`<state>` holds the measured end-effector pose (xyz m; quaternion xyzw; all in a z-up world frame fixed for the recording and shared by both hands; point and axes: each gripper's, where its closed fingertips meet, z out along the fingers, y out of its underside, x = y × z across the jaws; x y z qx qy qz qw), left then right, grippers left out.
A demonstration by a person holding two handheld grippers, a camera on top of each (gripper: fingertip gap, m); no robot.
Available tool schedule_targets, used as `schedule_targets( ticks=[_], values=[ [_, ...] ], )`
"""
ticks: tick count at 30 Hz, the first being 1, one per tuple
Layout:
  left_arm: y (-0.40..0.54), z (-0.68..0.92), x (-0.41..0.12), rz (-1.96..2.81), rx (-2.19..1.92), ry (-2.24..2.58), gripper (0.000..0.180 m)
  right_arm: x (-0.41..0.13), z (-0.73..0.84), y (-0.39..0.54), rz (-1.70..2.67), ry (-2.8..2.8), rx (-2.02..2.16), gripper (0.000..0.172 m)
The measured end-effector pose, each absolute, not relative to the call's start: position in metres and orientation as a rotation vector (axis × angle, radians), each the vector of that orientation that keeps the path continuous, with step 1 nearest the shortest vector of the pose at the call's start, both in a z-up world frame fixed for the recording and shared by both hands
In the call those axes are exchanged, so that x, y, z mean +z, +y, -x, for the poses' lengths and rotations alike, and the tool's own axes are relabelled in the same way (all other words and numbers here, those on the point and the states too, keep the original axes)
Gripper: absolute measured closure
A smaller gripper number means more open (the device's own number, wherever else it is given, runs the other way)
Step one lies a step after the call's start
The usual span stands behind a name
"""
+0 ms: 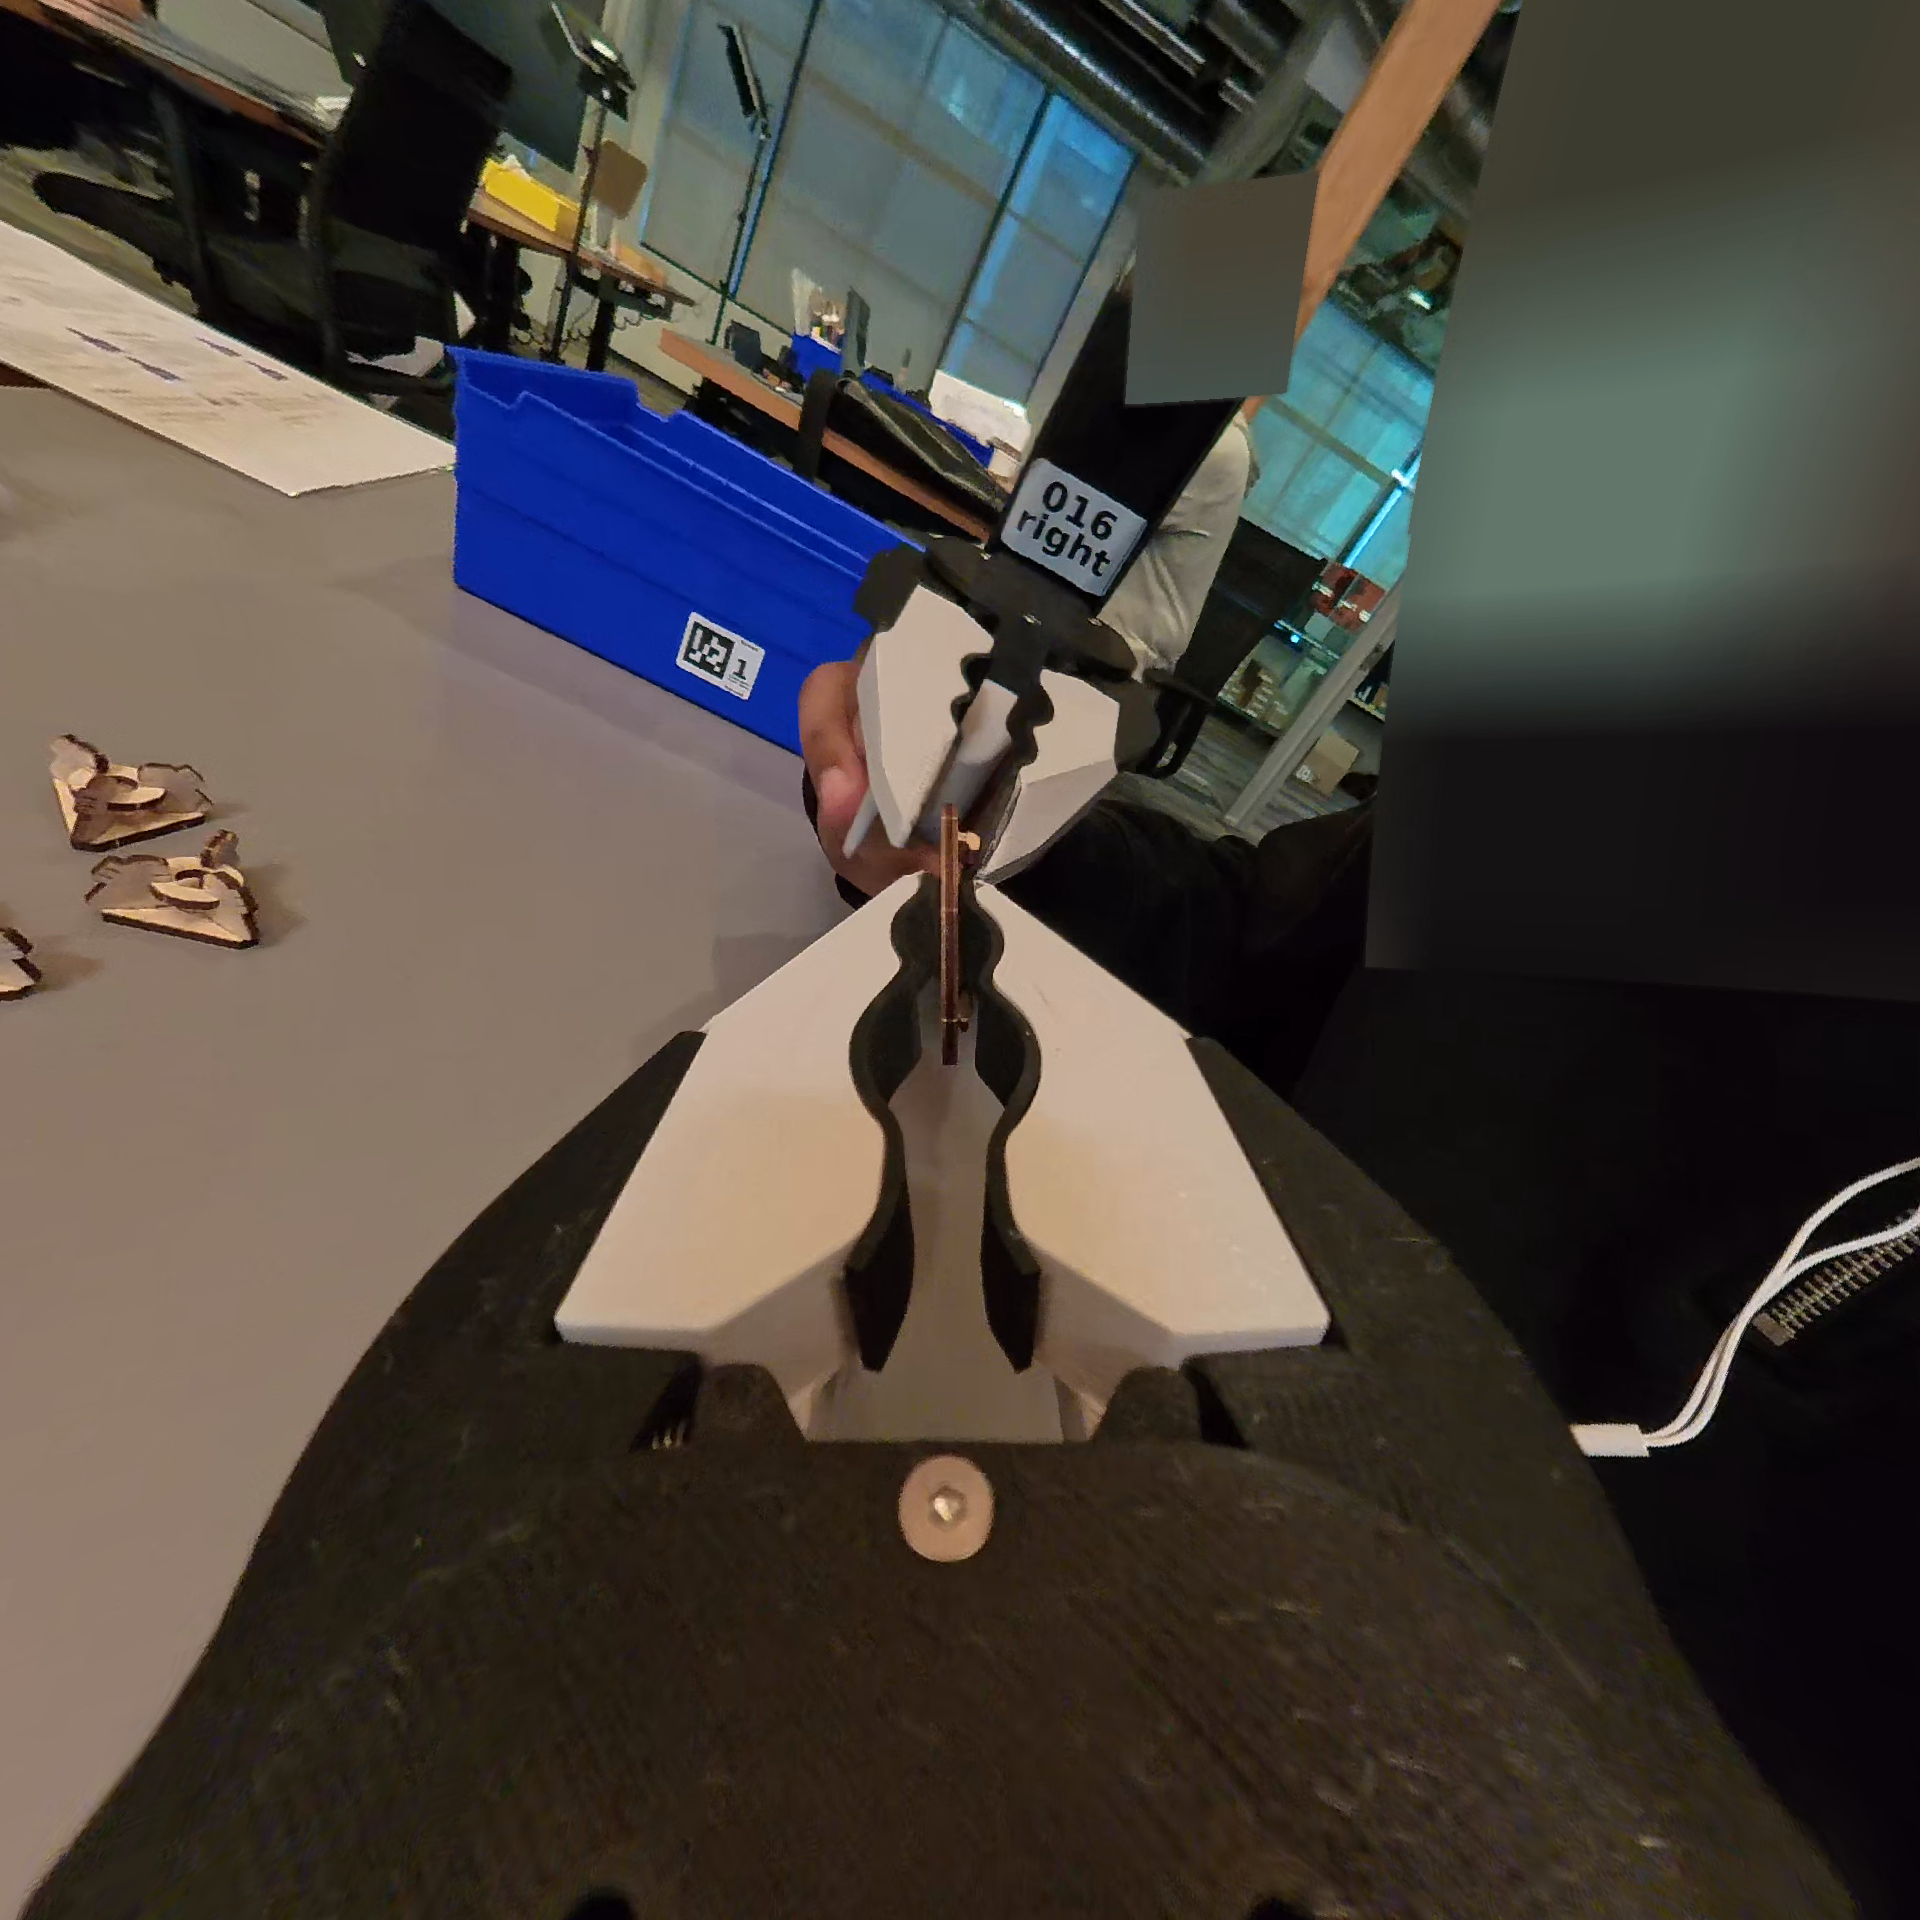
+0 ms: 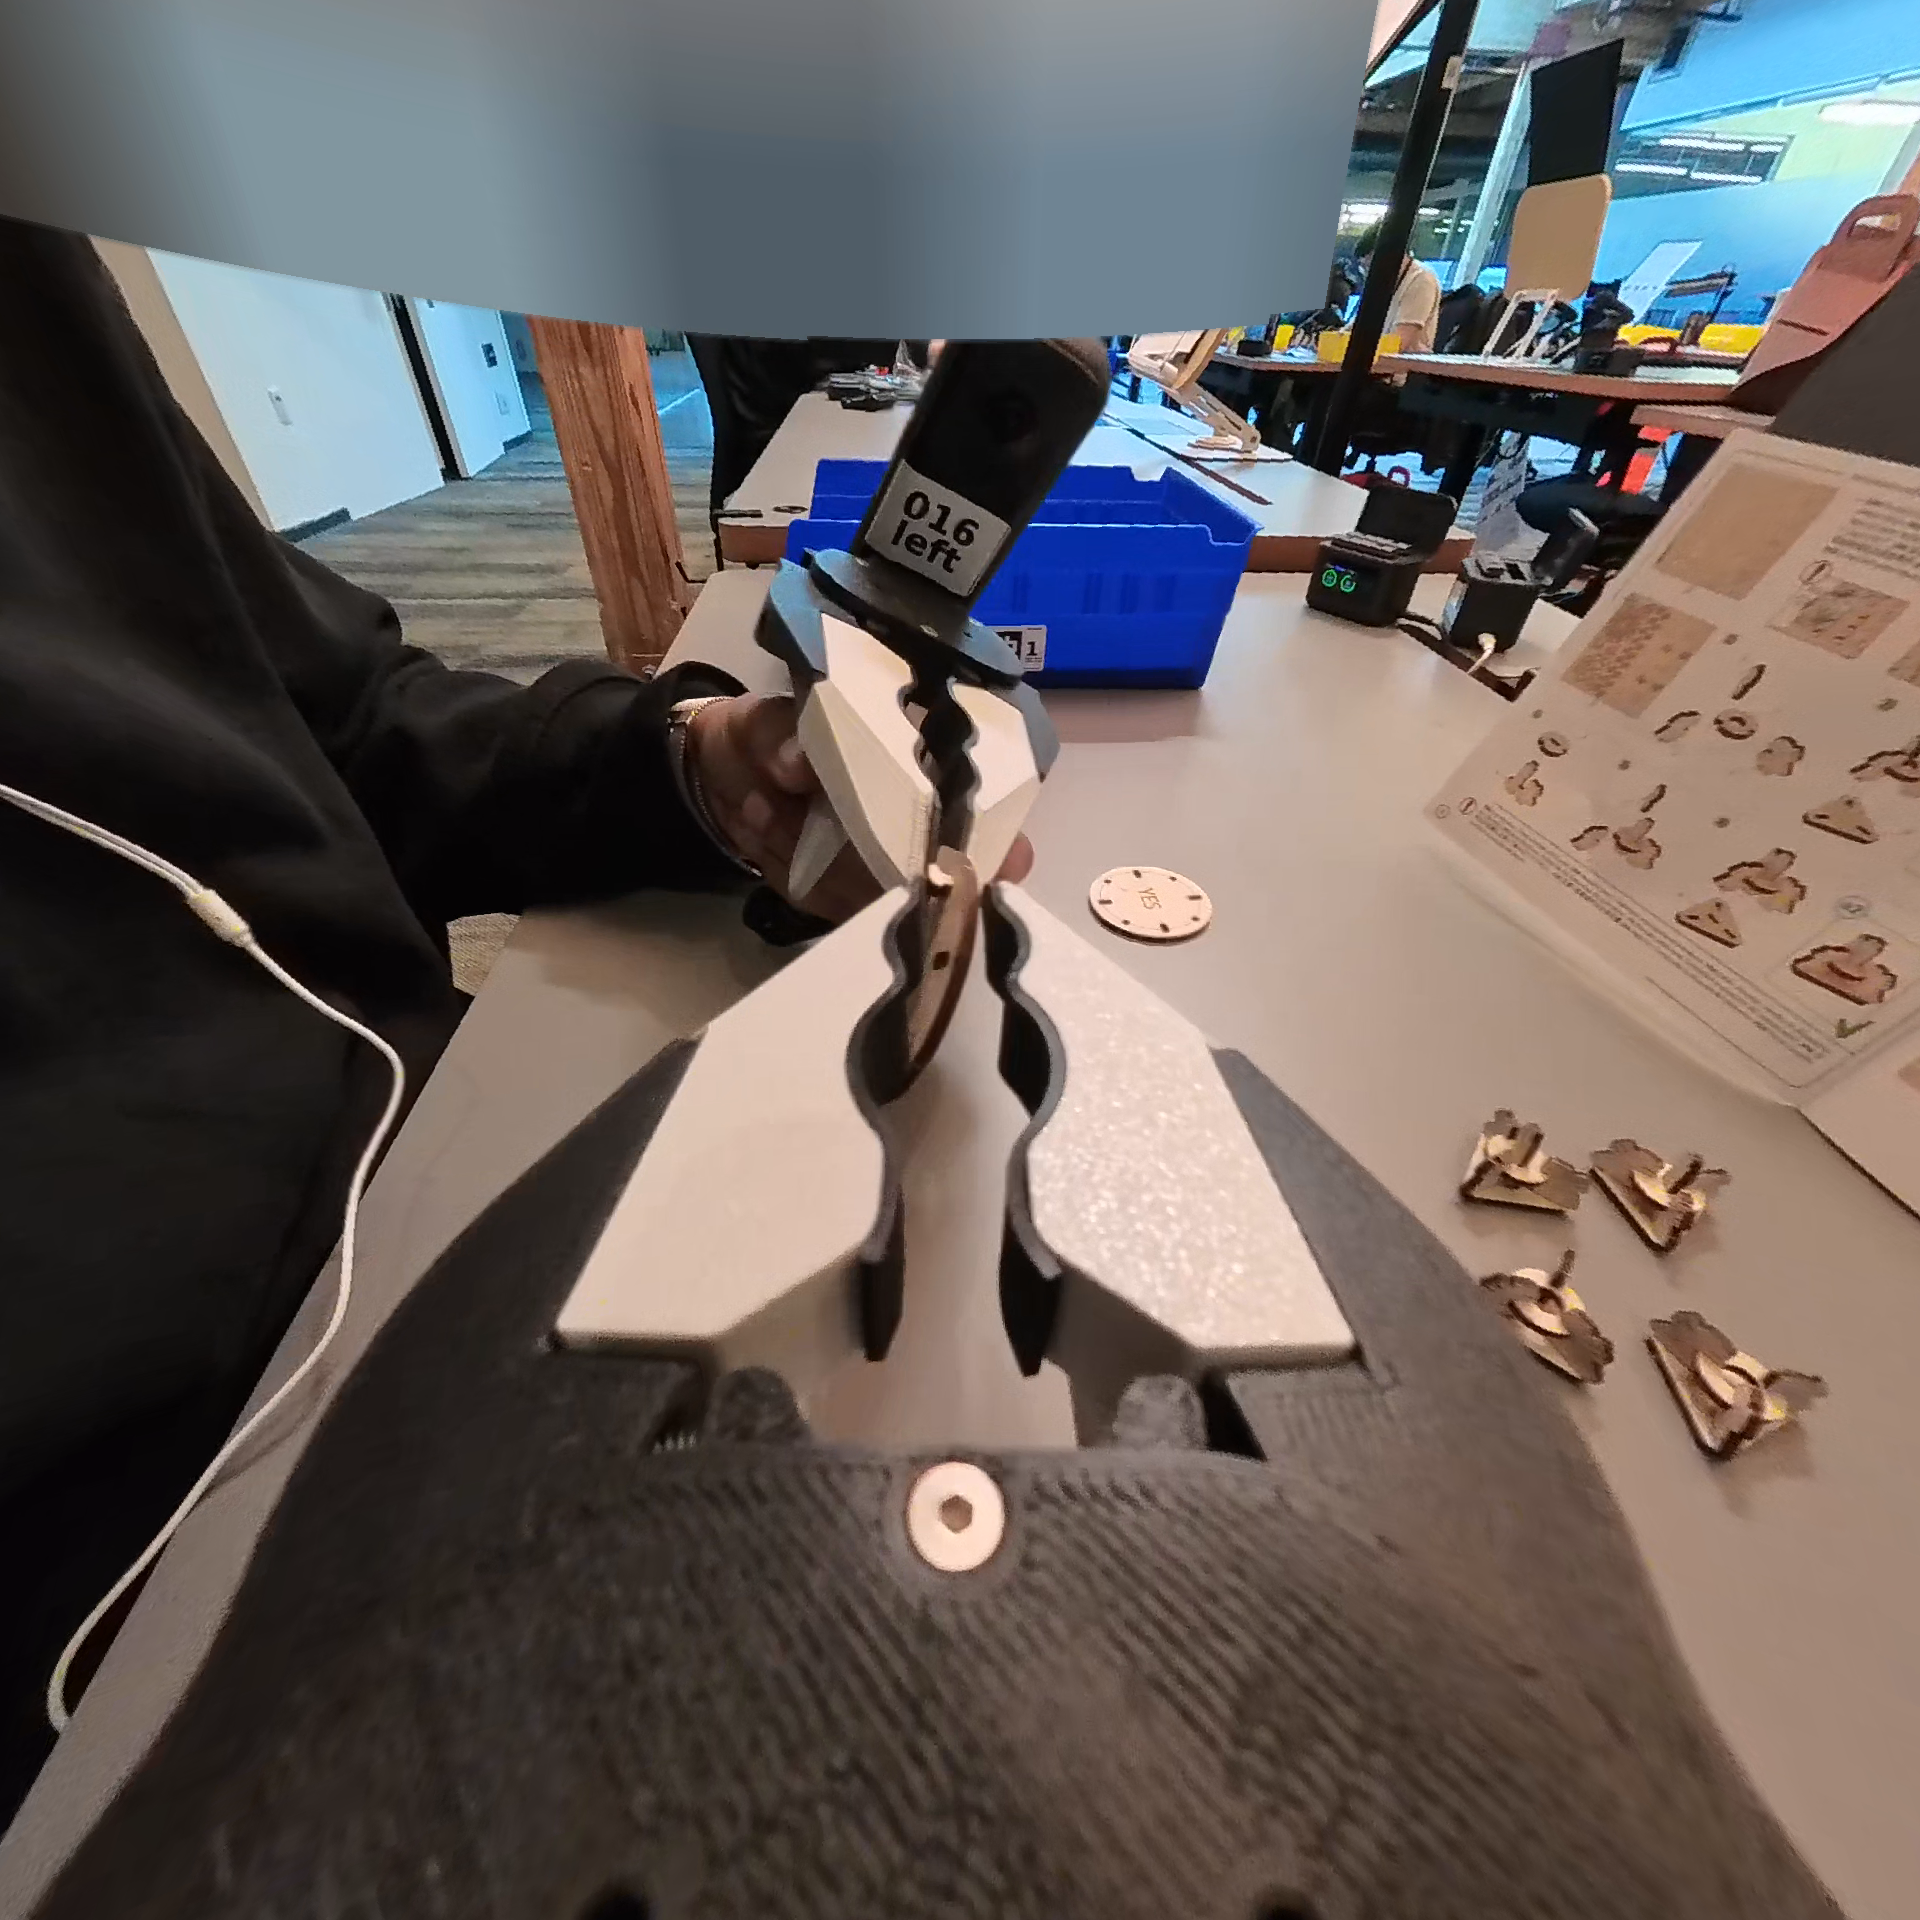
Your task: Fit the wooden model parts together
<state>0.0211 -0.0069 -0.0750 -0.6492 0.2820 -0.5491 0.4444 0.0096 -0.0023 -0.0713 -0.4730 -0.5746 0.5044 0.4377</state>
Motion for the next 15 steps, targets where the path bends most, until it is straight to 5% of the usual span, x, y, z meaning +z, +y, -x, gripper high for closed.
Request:
schedule_targets(
  ticks=[15],
  values=[
    [0.0,-0.019,-0.085,1.698,-1.434,0.623,0.18,-0.073,-0.011,0.01,0.993,-1.445,0.787,0.152]
  ],
)
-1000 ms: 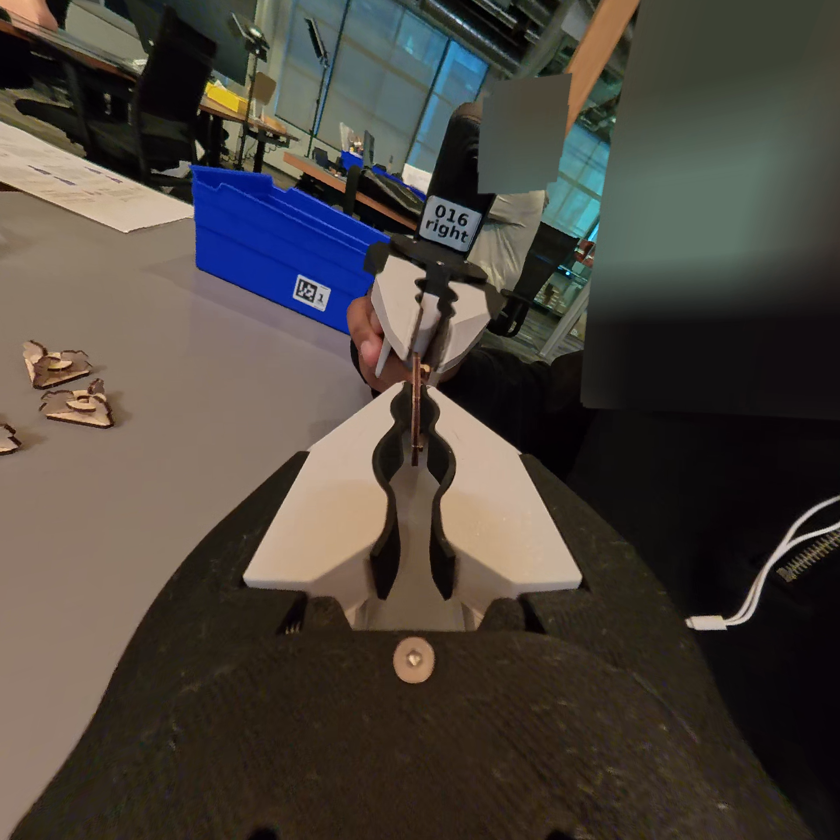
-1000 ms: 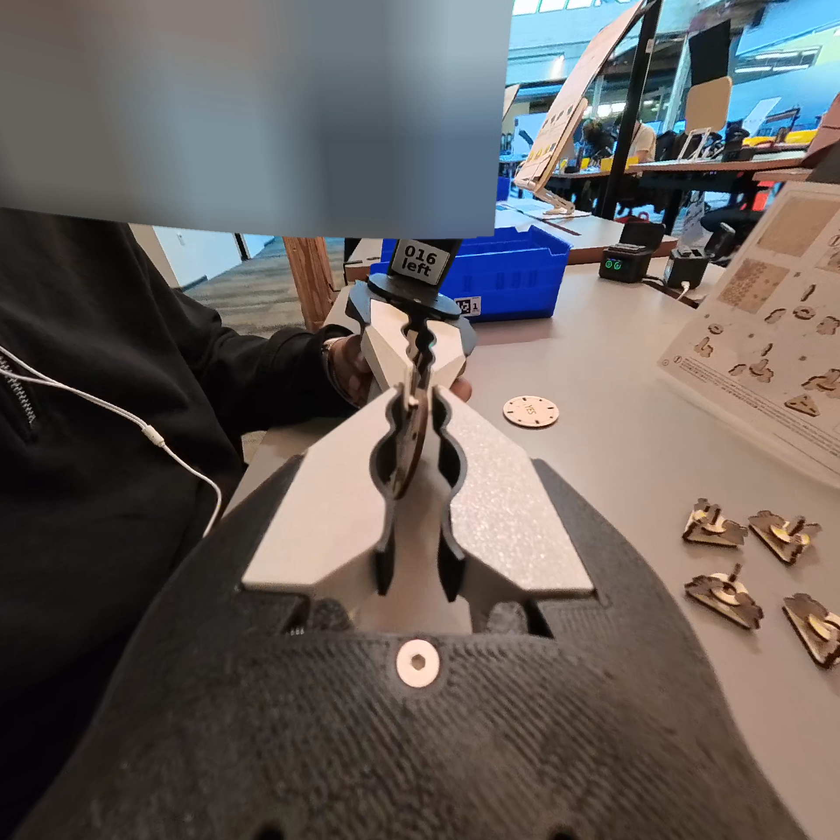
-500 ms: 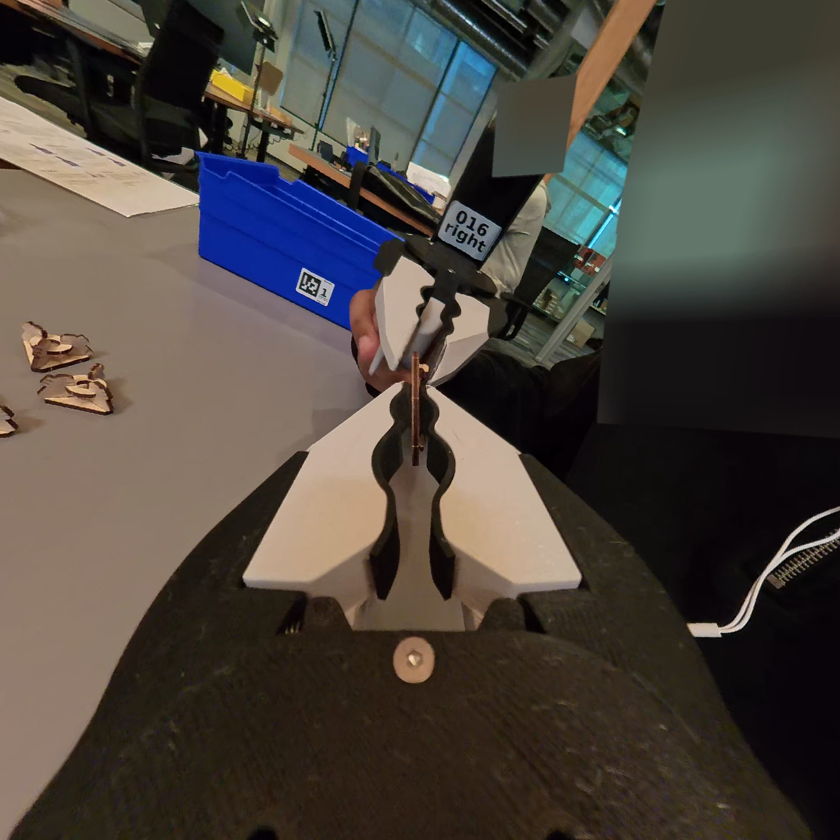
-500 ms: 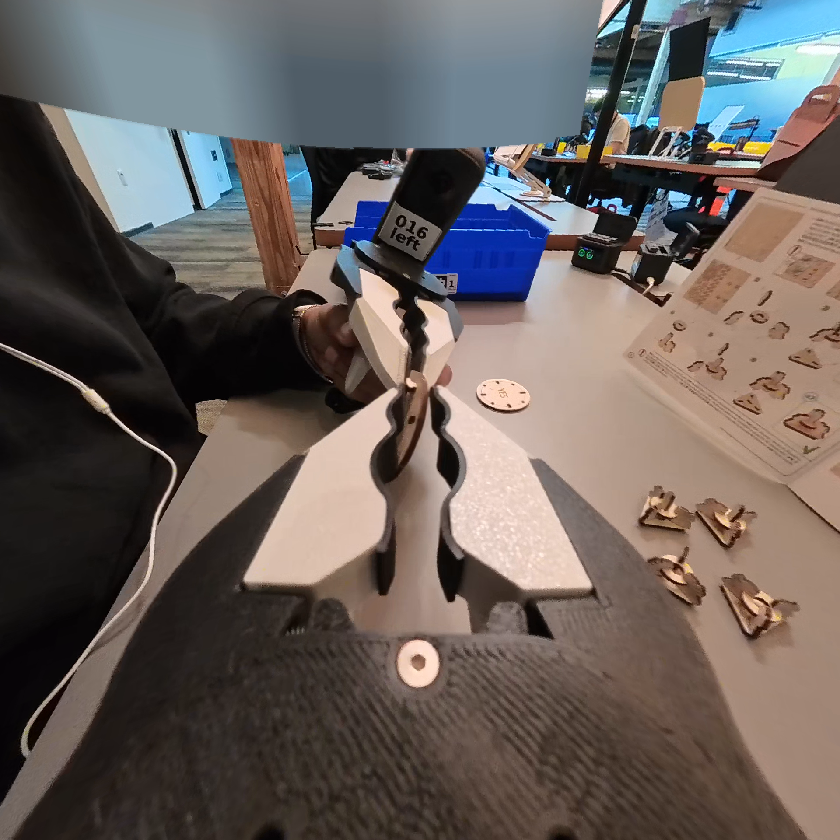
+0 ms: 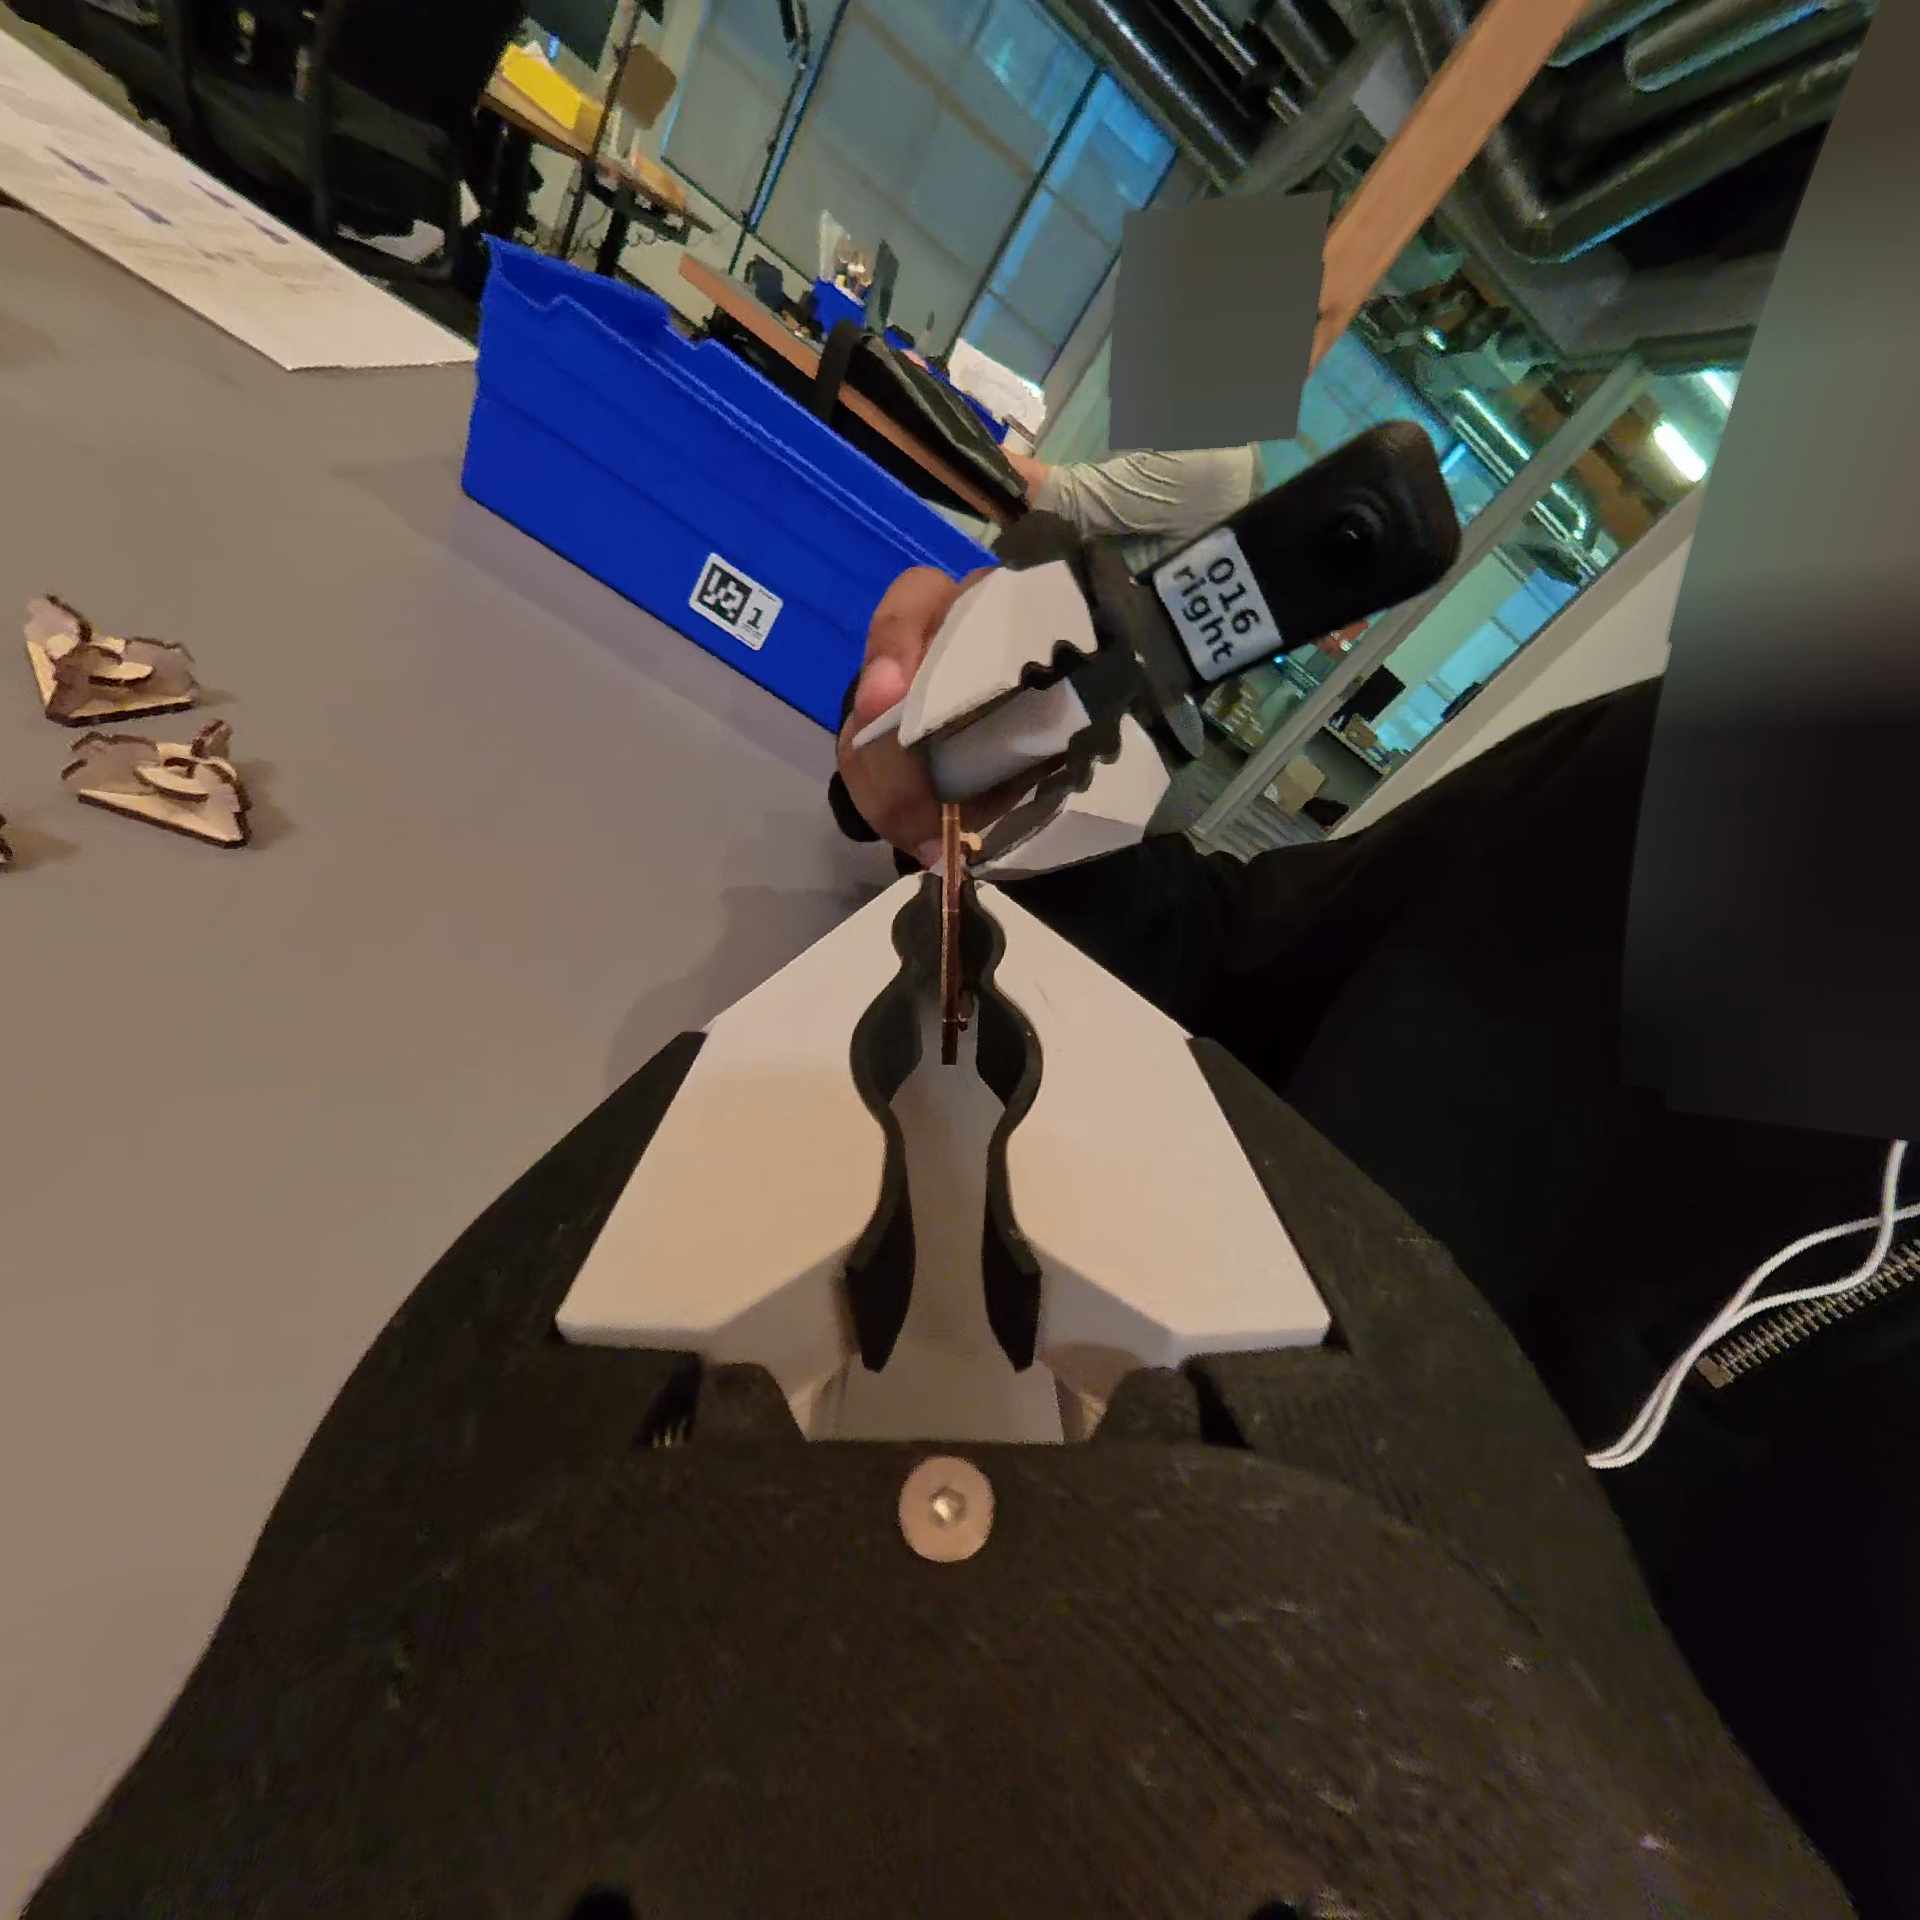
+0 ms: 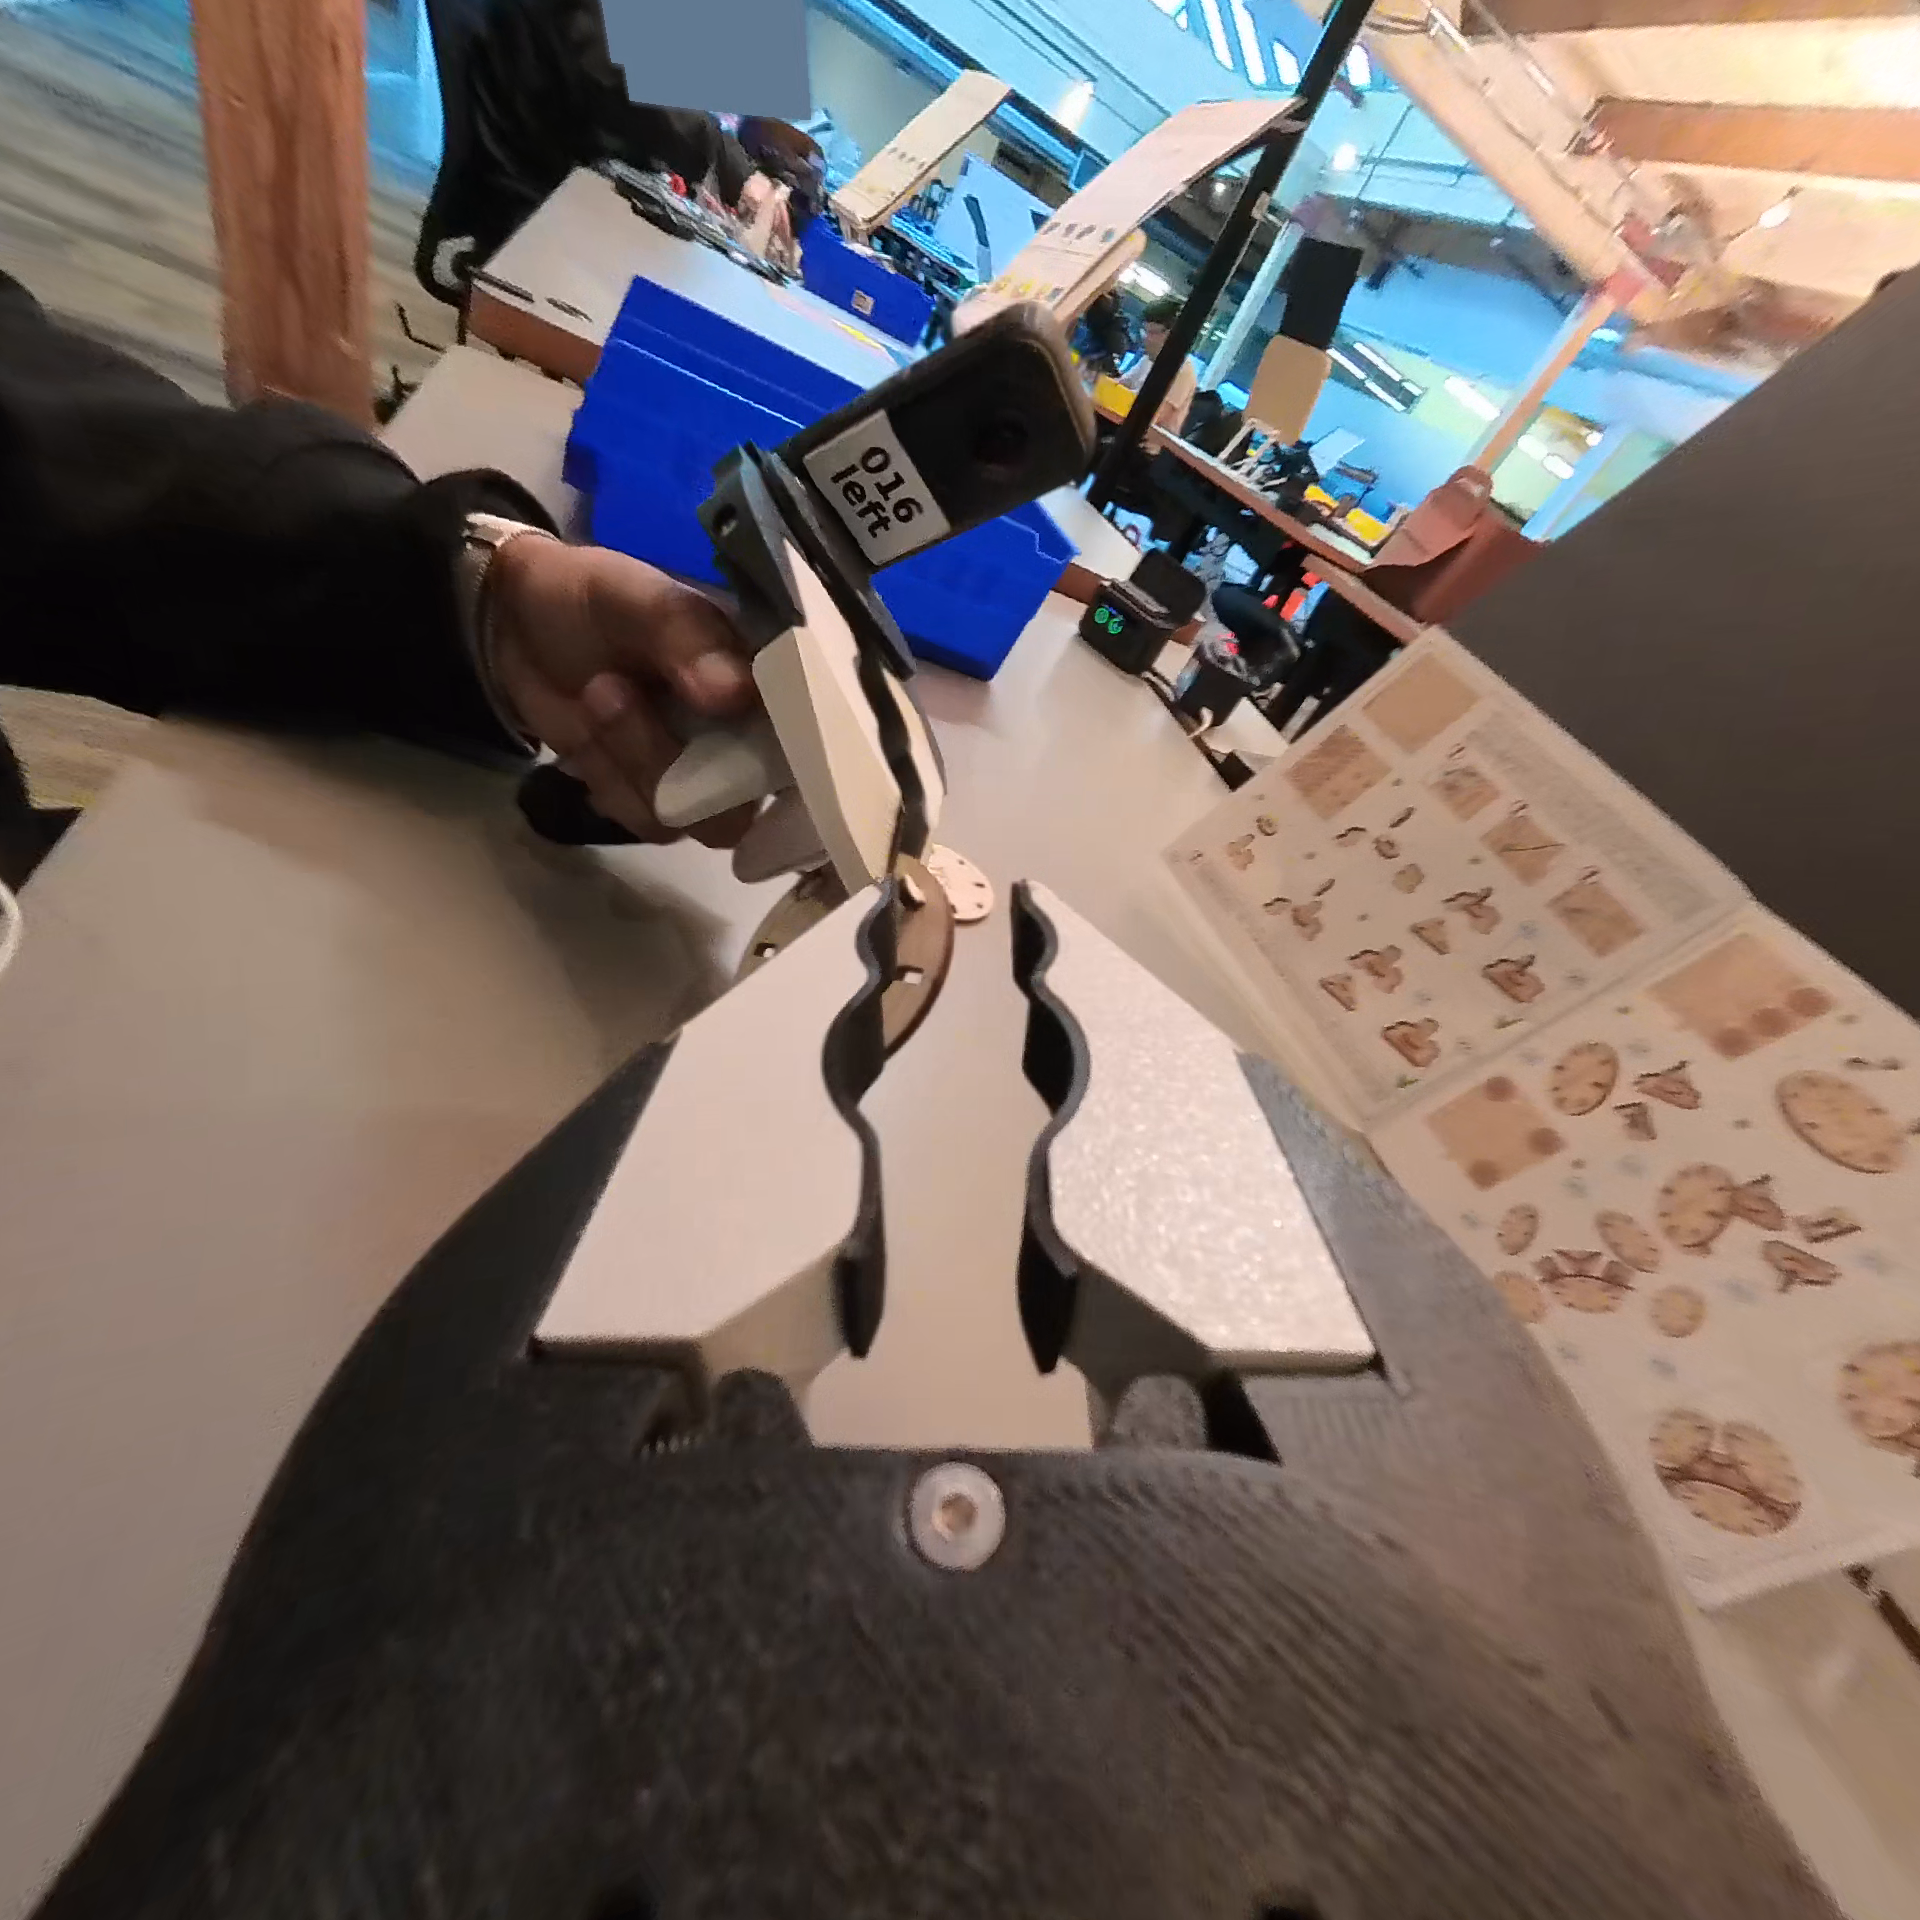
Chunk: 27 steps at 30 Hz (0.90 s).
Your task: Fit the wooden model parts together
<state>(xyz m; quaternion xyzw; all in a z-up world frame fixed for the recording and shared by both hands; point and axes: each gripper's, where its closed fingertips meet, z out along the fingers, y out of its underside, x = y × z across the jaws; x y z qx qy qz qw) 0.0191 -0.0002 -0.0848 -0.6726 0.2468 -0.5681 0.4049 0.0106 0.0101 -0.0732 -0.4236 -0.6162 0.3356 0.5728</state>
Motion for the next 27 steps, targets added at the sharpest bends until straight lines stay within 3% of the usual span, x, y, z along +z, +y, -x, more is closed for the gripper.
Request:
schedule_targets(
  ticks=[6,18,27],
  values=[
    [0.003,-0.019,-0.093,1.743,-1.391,0.621,0.18,-0.074,-0.013,0.013,0.952,-1.457,0.67,0.163],
    [0.003,-0.021,-0.096,1.766,-1.395,0.623,0.18,-0.083,-0.012,0.008,0.96,-1.529,0.649,0.156],
    [0.001,-0.022,-0.096,1.763,-1.408,0.637,0.18,-0.088,-0.011,0.006,0.975,-1.554,0.655,0.161]
  ],
)
